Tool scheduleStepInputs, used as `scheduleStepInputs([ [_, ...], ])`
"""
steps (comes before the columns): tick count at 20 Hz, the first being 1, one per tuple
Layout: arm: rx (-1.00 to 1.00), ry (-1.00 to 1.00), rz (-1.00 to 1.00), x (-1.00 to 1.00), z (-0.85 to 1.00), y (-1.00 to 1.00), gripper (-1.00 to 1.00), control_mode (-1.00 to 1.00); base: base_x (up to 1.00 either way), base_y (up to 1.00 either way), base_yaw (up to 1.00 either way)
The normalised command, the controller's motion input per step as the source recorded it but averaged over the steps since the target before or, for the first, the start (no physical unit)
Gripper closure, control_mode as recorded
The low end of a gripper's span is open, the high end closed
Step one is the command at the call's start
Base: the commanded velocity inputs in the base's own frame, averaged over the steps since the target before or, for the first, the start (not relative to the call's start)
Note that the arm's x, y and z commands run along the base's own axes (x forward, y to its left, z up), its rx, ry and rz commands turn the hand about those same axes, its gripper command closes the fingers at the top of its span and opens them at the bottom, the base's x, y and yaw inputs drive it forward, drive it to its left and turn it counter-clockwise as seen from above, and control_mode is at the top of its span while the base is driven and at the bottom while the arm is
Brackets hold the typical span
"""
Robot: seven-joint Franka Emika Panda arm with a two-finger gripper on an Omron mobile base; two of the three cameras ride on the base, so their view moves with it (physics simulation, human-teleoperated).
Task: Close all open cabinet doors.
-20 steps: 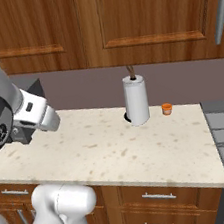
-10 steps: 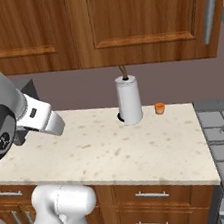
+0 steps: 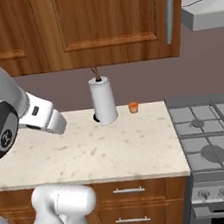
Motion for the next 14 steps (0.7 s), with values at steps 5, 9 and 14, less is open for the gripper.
scheduleStepInputs([
  [5,0.00,0.00,0.00,0.00,0.00,0.00,-1.00,1.00,-0.01,-0.32,-0.45],
  [9,0.00,0.00,0.00,0.00,0.00,0.00,-1.00,1.00,-0.02,-0.36,-0.50],
  [14,0.00,0.00,0.00,0.00,0.00,0.00,-1.00,1.00,-0.11,-0.31,-0.51],
])
